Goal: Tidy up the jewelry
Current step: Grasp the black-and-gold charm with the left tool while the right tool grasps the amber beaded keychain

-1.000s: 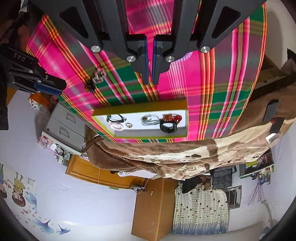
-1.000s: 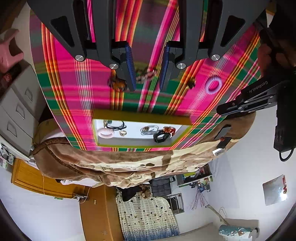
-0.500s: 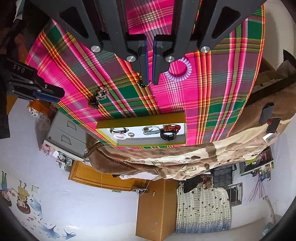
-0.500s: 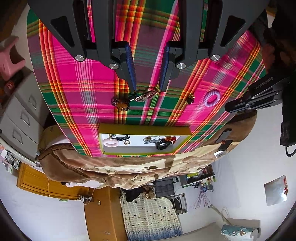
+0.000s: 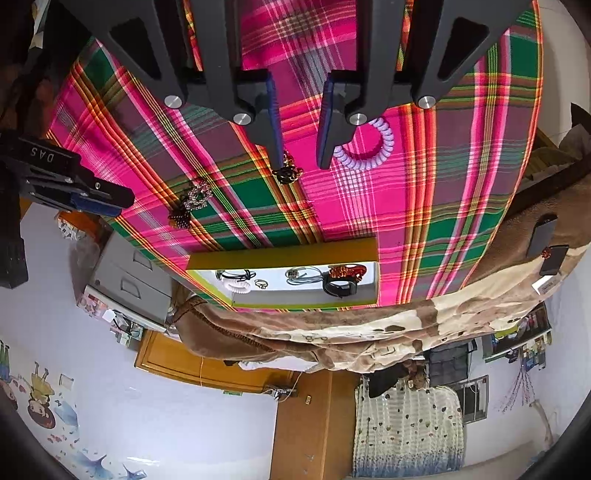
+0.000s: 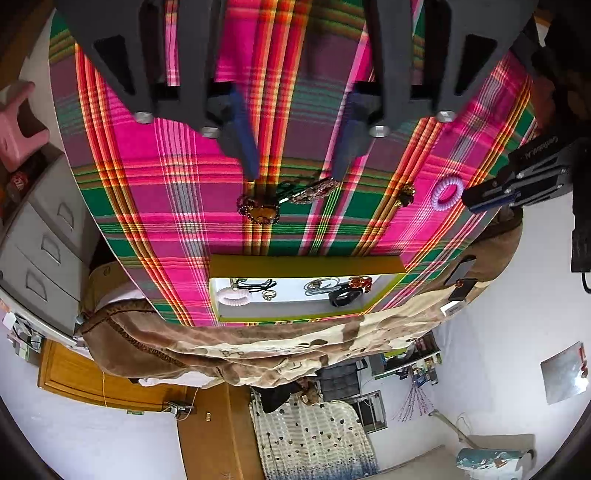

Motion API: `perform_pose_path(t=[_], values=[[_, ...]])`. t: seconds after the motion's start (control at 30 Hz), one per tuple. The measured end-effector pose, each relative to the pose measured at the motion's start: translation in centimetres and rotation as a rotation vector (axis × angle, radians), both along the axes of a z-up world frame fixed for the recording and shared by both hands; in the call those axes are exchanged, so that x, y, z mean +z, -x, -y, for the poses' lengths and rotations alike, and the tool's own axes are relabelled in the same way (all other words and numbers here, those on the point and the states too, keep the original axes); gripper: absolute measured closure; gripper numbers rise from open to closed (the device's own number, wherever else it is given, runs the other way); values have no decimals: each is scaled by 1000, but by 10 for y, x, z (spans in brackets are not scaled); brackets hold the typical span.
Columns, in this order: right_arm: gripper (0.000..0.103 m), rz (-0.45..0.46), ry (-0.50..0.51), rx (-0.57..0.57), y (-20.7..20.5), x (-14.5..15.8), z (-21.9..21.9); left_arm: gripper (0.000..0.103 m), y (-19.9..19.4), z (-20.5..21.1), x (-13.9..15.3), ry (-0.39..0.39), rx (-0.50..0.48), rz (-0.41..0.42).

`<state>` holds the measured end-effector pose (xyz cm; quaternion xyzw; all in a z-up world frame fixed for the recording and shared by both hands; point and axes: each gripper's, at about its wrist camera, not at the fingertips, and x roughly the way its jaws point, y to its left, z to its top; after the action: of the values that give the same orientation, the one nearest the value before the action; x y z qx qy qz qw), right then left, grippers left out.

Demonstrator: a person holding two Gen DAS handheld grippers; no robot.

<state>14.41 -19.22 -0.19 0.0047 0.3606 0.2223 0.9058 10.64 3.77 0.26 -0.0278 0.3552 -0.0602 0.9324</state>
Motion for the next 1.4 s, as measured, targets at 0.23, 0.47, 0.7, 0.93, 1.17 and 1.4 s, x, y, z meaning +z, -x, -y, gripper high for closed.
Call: perform_pose_path(t=[0.23, 0.47, 0.7, 0.93, 1.17, 1.4], values=[[59, -25, 10, -13, -20, -7, -3, 80, -17, 8, -8, 5, -17, -32], [59, -75, 8, -29, -45, -14, -6, 79, -39, 16, -19, 12, -20, -87], [59, -131, 6, -57, -66, -24, -10, 79, -55, 19, -28, 18, -8, -128], [59, -180, 15, -97, -80, -34, -12, 79, -64, 21, -34, 22, 6, -151], [64, -176, 38, -117, -86, -36, -13, 79, -70, 24, -38, -7, 15, -172], [74, -168, 31, -117, -85, -35, -10, 86, -70, 24, -38, -14, 22, -170]])
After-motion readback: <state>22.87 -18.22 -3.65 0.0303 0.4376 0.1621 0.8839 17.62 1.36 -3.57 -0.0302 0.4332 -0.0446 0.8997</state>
